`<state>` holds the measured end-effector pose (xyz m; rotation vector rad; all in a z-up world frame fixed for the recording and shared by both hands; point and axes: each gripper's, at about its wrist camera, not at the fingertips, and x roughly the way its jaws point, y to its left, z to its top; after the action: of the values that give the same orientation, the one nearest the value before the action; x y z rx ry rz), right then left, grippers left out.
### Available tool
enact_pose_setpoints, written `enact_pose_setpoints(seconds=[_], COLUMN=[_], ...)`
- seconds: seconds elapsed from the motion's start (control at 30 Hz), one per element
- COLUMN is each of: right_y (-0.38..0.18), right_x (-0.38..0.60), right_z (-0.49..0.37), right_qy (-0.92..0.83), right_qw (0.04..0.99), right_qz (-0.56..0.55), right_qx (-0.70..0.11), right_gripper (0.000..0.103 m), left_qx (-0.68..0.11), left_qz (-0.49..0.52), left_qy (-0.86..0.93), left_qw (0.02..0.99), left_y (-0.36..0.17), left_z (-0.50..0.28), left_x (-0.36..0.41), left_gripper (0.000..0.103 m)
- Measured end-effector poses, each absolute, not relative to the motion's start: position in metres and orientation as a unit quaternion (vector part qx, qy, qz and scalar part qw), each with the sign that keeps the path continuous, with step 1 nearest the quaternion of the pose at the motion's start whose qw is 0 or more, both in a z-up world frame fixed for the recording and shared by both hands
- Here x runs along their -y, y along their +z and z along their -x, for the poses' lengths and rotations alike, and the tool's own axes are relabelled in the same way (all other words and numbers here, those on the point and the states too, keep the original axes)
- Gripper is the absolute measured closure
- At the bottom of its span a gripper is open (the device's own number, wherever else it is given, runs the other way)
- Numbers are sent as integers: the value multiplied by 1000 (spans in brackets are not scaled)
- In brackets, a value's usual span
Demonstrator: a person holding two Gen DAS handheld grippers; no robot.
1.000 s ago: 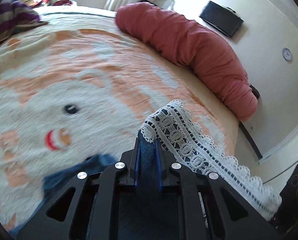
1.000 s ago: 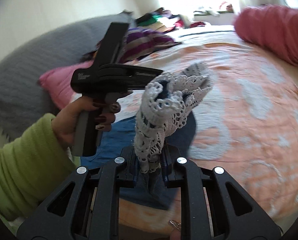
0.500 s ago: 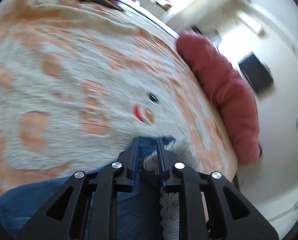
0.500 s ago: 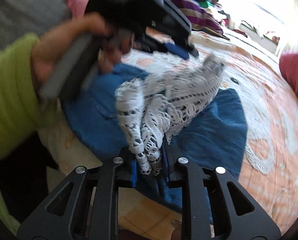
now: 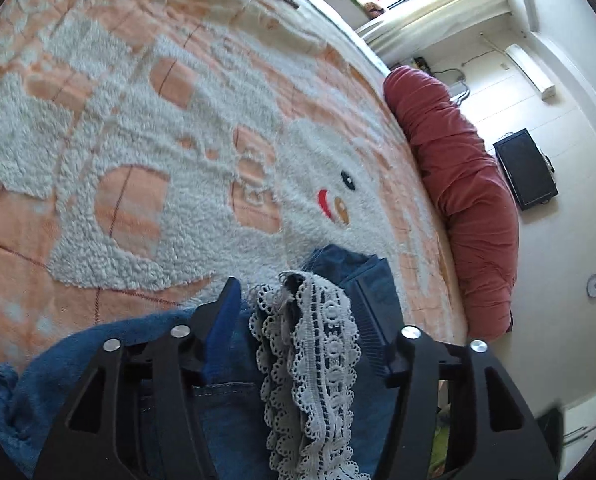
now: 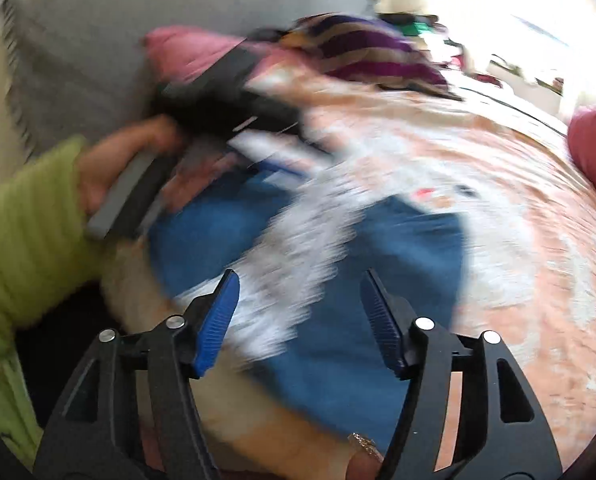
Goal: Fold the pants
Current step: 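Fold the lace edge over onto the denim with both tools, then open both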
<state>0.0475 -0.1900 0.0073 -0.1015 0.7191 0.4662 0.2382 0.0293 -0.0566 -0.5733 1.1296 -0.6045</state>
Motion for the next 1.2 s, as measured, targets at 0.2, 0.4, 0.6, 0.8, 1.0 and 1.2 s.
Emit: enact_pose_setpoints(seconds=[0.2,0.4,0.6,0.8,1.0,1.2], right_y=[2,-30,-64,-45,-63,-36], right_x=[256,276,278,284,265,283], right_z=[-134,-204,-235,-217,-223,-209], right_qy=[161,160,190,180,129,92], right_qw=[896,862,815,852,868,894], right_qz=[-22,-80,-143,-143,-68,-66], right_qx=[-412,-474,-529,-471,-475,-433], right_gripper=[47,47,99,99,85,67], left_qx=[-537,-532,-489,-474,-503,-490], left_qz=[262,248,234,203,182,198], left_qy=[-273,-265,-301,-296,-251,-246], left_qw=[754,765,784,804,807,813], left_y=[-70,-66,-43,-40,-67,-58], left_z=[-244,-245,-233,-229,-237,-232], left_x=[-13,3,7,10,9,-5], left_gripper=[37,80,89,89,88,85])
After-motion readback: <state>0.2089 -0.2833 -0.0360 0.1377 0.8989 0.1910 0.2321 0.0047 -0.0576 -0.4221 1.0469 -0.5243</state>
